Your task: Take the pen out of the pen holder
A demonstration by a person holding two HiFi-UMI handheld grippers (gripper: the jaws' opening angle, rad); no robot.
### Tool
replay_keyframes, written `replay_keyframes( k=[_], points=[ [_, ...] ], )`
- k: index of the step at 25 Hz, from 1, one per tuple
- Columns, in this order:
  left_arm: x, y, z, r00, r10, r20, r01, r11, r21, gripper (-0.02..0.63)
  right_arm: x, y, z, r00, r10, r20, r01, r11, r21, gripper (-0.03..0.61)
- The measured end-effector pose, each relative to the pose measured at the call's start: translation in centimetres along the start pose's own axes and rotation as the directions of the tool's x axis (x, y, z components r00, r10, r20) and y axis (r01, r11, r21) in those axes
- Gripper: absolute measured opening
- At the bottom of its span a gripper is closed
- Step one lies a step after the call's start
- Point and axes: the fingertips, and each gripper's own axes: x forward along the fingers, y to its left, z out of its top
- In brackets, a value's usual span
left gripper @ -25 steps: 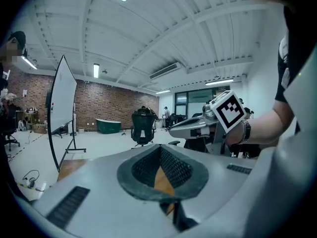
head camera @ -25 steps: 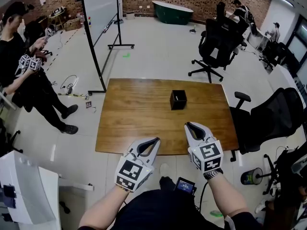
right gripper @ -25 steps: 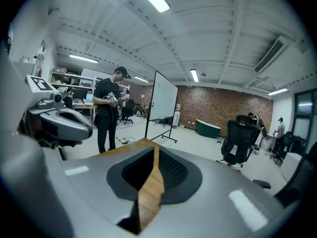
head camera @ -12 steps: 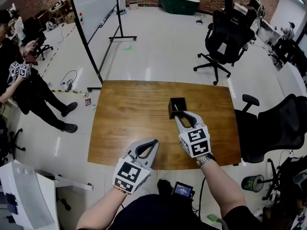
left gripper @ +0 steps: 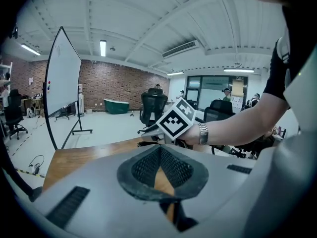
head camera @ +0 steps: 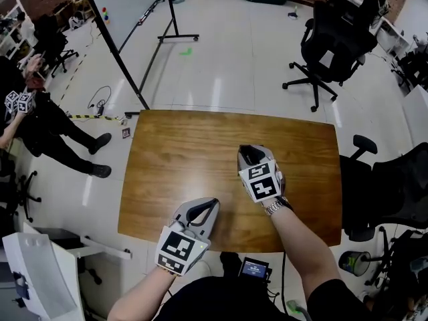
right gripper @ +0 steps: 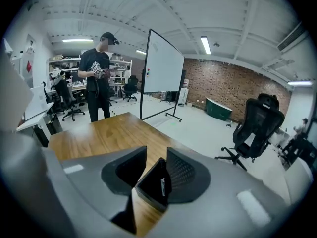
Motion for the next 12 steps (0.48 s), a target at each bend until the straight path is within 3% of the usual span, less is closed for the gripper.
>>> replay_keyframes(
  k=[12],
  points=[
    [2.4,3.3,-1.5,0.999,0.026,-0.044,-0.028,0.999,-0.04,0.005,6.5,-1.0,-3.0,0.989,0.015,-0.147,-0.012,1.0,0.023,0.097]
  ],
)
